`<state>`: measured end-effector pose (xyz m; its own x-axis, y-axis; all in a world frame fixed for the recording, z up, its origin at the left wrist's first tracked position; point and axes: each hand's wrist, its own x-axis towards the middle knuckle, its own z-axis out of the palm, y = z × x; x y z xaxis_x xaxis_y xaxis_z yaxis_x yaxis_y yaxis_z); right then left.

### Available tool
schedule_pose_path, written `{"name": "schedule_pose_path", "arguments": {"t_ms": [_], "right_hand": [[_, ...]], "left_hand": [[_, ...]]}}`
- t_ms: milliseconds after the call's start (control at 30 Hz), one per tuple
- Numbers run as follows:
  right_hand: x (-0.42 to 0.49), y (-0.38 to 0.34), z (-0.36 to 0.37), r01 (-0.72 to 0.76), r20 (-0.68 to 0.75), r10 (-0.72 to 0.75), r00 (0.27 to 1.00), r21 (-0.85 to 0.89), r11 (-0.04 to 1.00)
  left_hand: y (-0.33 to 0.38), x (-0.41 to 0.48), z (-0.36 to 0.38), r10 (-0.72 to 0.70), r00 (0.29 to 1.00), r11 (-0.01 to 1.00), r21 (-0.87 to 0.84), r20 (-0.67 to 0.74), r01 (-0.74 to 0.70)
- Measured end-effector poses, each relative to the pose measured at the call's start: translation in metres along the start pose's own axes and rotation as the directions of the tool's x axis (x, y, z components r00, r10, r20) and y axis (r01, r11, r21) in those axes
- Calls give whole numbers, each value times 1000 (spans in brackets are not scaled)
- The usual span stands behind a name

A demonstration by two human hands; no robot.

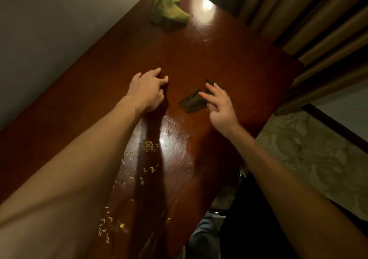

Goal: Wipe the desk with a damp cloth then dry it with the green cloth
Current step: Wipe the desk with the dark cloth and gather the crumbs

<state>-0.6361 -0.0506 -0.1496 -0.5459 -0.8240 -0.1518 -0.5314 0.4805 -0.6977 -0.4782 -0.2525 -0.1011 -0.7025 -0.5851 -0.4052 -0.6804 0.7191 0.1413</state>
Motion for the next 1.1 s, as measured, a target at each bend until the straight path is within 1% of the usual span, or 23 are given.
{"name": "schedule_pose_path", "arguments": {"t_ms": [100, 167, 267, 367, 433, 500, 600, 667, 800, 900, 1000, 1100], "right_hand": [[35, 7, -18, 36, 78, -35, 996, -9, 999], [31, 3, -14, 32, 56, -30, 998, -44, 999], [-9, -5, 6, 68, 14, -67, 998, -99, 993], [-77, -16, 32, 145, 45, -143, 989, -38, 989], [-118, -22, 46, 176, 94, -172, 981, -34, 984], [-134, -21, 51, 187, 110, -186, 976, 1, 982], [-112, -17, 45, 175, 124, -184, 975, 76, 982], [-81, -17, 38, 163, 107, -173, 979, 100, 982], [5, -21, 25, 61, 14, -62, 998, 88, 994], [50, -21, 0, -28, -22, 31, 999, 130, 991], [55, -8, -28, -53, 8, 52, 999, 85, 995], [31, 8, -39, -51, 58, 50, 997, 18, 999]], "left_hand": [[5, 5, 0, -83, 996, 997, -6, 35, 83], [7, 5, -2, -90, 995, 996, -4, 50, 91], [6, 5, -7, -94, 992, 995, -17, 83, 96], [4, 4, -7, -85, 992, 996, -28, 92, 88], [2, 3, -6, -77, 993, 997, -22, 84, 80], [0, 2, -4, -73, 994, 997, -16, 76, 74], [-3, 2, -2, -58, 997, 998, -8, 58, 59], [-4, 1, -1, -55, 997, 998, -20, 49, 56], [-5, 0, 2, -59, 998, 998, -25, 25, 60], [-6, 3, 3, -57, 998, 998, -1, 24, 57], [-4, 4, 1, -66, 997, 998, 3, 39, 66], [-4, 5, 1, -72, 996, 997, 9, 45, 72]]}}
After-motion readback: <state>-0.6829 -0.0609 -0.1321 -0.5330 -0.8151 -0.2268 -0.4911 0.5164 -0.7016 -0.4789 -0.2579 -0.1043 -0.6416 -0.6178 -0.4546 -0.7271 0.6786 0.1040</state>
